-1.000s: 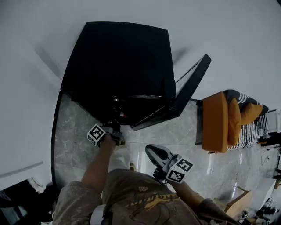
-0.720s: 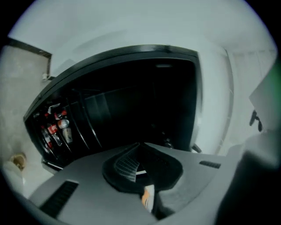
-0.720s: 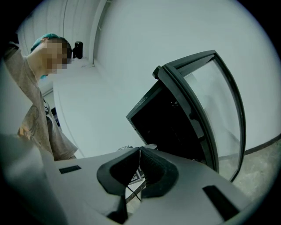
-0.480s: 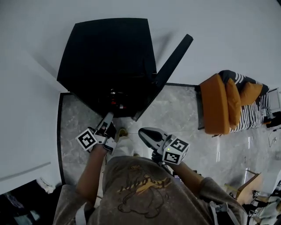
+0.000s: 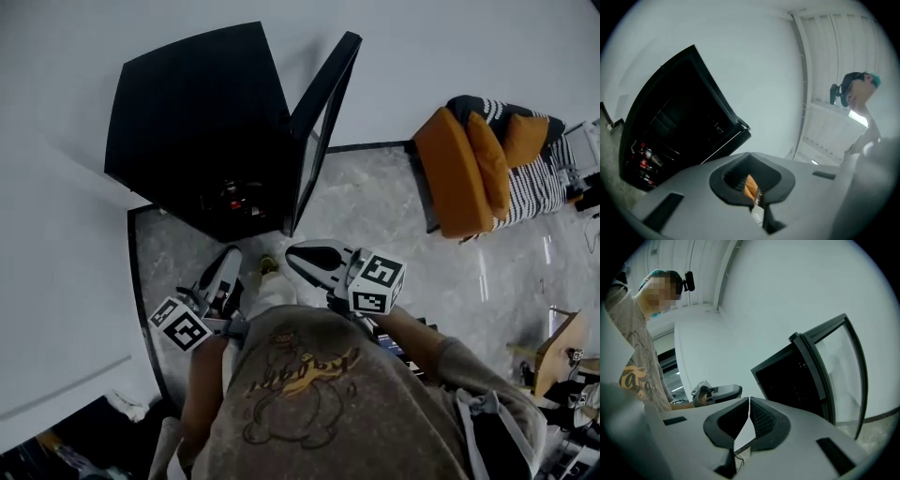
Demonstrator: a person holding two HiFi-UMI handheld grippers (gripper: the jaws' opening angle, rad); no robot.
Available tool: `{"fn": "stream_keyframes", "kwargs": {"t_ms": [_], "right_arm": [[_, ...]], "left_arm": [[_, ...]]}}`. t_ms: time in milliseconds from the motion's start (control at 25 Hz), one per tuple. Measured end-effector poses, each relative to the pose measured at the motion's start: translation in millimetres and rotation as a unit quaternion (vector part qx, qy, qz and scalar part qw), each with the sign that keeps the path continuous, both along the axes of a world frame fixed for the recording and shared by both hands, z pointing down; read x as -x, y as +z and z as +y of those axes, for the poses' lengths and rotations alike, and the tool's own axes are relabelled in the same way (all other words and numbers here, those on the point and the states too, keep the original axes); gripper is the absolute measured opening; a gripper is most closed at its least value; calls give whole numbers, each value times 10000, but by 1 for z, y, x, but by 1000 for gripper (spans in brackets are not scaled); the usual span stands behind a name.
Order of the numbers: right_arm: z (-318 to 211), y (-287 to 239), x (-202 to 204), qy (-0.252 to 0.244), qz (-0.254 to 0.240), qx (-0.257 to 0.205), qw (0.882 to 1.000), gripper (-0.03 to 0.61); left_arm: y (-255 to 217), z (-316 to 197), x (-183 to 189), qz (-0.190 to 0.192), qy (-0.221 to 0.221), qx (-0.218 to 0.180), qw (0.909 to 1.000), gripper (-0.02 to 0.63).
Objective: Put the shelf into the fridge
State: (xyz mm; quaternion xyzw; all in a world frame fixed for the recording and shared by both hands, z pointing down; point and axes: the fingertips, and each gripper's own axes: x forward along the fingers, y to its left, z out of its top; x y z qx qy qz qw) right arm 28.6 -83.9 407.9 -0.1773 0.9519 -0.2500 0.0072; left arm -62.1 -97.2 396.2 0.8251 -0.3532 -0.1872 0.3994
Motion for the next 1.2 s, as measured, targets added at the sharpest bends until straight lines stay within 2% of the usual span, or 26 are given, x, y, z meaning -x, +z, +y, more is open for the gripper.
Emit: {"fn": "stream_keyframes", "kwargs": {"t_ms": [160, 320, 400, 720, 840, 1200], "right_arm": [[14, -12, -8, -129, -141, -50, 9998, 23], [23, -22, -7, -462, -303, -131, 9984, 23], [27, -25, -6, -615, -316, -252, 9973, 23], [38, -34, -8, -1129, -344, -517, 9917, 23], [42, -34, -8, -1281, -320, -515, 9899, 23], [42, -31, -9, -1295, -341, -423, 9901, 23]], "left_arm": [[-20, 22, -18, -629, 238, -407, 9969, 5], [-23, 31, -25, -1413, 398, -814, 9858, 5], [-17, 32, -24, -1602, 384, -862, 9826, 5], [-1, 41, -25, -1819, 341, -884, 9787, 5], [2, 44, -31, -1740, 430, -789, 9806, 5], [7, 47, -38, -1657, 632, -779, 9811, 5]]}}
